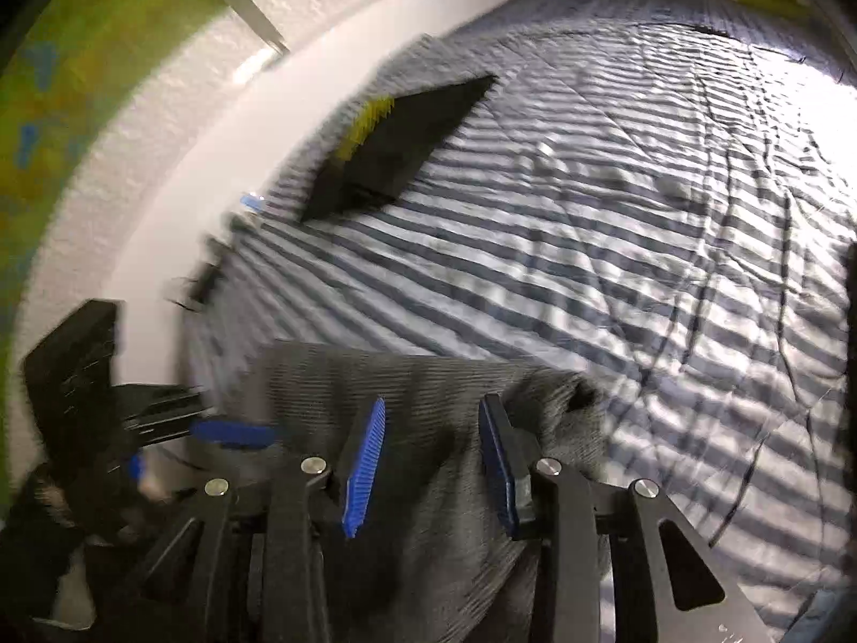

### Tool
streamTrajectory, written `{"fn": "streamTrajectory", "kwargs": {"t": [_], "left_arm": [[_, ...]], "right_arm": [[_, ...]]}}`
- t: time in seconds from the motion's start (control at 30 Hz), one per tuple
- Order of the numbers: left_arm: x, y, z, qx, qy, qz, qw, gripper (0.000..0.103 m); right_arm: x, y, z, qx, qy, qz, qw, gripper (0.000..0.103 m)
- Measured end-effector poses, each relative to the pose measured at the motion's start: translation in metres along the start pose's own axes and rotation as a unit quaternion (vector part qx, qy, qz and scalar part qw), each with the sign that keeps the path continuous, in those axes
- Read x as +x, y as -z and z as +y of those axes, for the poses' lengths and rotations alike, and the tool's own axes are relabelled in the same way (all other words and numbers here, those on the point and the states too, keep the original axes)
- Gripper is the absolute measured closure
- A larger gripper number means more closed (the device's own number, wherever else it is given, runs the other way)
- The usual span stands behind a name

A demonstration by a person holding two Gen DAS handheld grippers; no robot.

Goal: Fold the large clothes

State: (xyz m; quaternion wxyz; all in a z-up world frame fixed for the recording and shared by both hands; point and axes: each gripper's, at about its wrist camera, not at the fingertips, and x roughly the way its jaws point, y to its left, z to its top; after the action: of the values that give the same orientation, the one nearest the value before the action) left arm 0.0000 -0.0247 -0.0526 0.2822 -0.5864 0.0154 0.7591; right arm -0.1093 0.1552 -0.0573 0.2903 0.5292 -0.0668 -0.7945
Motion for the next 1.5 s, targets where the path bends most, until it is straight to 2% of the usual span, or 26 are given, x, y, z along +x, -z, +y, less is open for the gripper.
{"fn": "streamTrajectory", "kwargs": {"t": [0.03, 0.07, 0.1, 0.17, 0.2, 0.23, 0.27, 0.37, 0.47, 0.57, 0.63, 0.7, 0.8, 0.9, 0.97, 1.07, 1.1, 1.17, 1.2, 1.27, 1.37, 1.43, 1.5], "left_arm": [[0.009, 0.007, 0.0, 0.006, -0.008, 0.015, 0.9998, 0.04], [0.015, 0.013, -0.001, 0.019, -0.014, 0.016, 0.9996, 0.041], [0.014, 0.017, -0.004, 0.033, -0.019, 0.009, 0.9993, 0.04], [0.009, 0.017, -0.005, 0.035, -0.017, 0.004, 0.9993, 0.04], [0.006, 0.017, -0.003, 0.027, -0.012, 0.003, 0.9995, 0.04], [0.0, 0.017, 0.0, 0.018, -0.006, -0.003, 0.9998, 0.04], [-0.01, 0.017, 0.004, 0.006, 0.001, -0.015, 0.9999, 0.04], [-0.039, 0.022, 0.021, -0.048, 0.006, -0.057, 0.9972, 0.04], [-0.053, 0.024, 0.035, -0.085, 0.023, -0.068, 0.9938, 0.04], [-0.064, 0.02, 0.03, -0.08, 0.005, -0.084, 0.9932, 0.04], [-0.069, 0.016, 0.026, -0.073, 0.013, -0.088, 0.9934, 0.04], [-0.067, 0.017, 0.012, -0.053, 0.02, -0.075, 0.9955, 0.04], [-0.045, 0.024, -0.009, -0.012, 0.005, -0.026, 0.9996, 0.04], [-0.013, 0.034, -0.007, -0.017, -0.016, 0.028, 0.9993, 0.04], [-0.013, 0.034, -0.01, -0.014, -0.022, 0.027, 0.9993, 0.04], [-0.04, 0.031, -0.011, -0.031, -0.018, -0.015, 0.9992, 0.038], [-0.048, 0.03, -0.007, -0.046, -0.021, -0.028, 0.9983, 0.032], [-0.056, 0.03, 0.012, -0.105, -0.031, -0.043, 0.9931, 0.016], [-0.055, 0.03, 0.023, -0.132, -0.033, -0.041, 0.9898, 0.015], [-0.047, 0.032, 0.044, -0.187, -0.027, -0.02, 0.9817, 0.015], [-0.031, 0.037, 0.061, -0.234, -0.015, 0.009, 0.972, 0.014], [-0.019, 0.036, 0.062, -0.243, -0.007, 0.027, 0.9697, 0.013], [-0.012, 0.035, 0.058, -0.23, -0.015, 0.032, 0.9724, 0.013]], "right_arm": [[0.01, -0.004, -0.01, 0.007, 0.032, 0.009, 0.999, 0.078], [0.02, -0.007, -0.027, 0.026, 0.057, 0.021, 0.998, 0.094], [0.026, -0.008, -0.044, 0.051, 0.067, 0.031, 0.996, 0.103], [0.027, -0.009, -0.066, 0.09, 0.045, 0.029, 0.995, 0.103], [0.021, -0.008, -0.065, 0.086, 0.059, 0.022, 0.994, 0.099], [0.013, -0.006, -0.059, 0.071, 0.091, 0.015, 0.993, 0.093], [0.008, -0.004, -0.058, 0.066, 0.104, 0.01, 0.992, 0.084], [-0.019, 0.011, -0.054, 0.077, 0.097, -0.001, 0.992, 0.082], [-0.042, 0.029, -0.038, 0.064, 0.103, -0.018, 0.992, 0.08], [-0.053, 0.044, -0.012, 0.041, 0.086, -0.031, 0.995, 0.08], [-0.051, 0.054, 0.006, 0.021, 0.06, -0.021, 0.998, 0.08], [-0.043, 0.061, 0.023, -0.009, 0.054, -0.004, 0.998, 0.08], [-0.03, 0.079, 0.042, -0.054, 0.076, 0.024, 0.995, 0.08], [-0.021, 0.093, 0.039, -0.063, 0.092, 0.044, 0.993, 0.076], [-0.019, 0.099, 0.035, -0.062, 0.092, 0.054, 0.992, 0.073], [-0.033, 0.1, 0.028, -0.042, 0.078, 0.045, 0.995, 0.068], [-0.041, 0.099, 0.023, -0.025, 0.078, 0.035, 0.996, 0.056], [-0.053, 0.096, 0.01, 0.01, 0.095, 0.01, 0.995, 0.041], [-0.057, 0.094, 0.004, 0.022, 0.103, 0.001, 0.994, 0.037], [-0.056, 0.091, -0.011, 0.051, 0.115, 0.003, 0.992, 0.037], [-0.046, 0.089, -0.028, 0.089, 0.085, 0.028, 0.992, 0.036], [-0.038, 0.089, -0.036, 0.105, 0.072, 0.045, 0.991, 0.036], [-0.032, 0.089, -0.04, 0.117, 0.066, 0.055, 0.989, 0.035]]}}
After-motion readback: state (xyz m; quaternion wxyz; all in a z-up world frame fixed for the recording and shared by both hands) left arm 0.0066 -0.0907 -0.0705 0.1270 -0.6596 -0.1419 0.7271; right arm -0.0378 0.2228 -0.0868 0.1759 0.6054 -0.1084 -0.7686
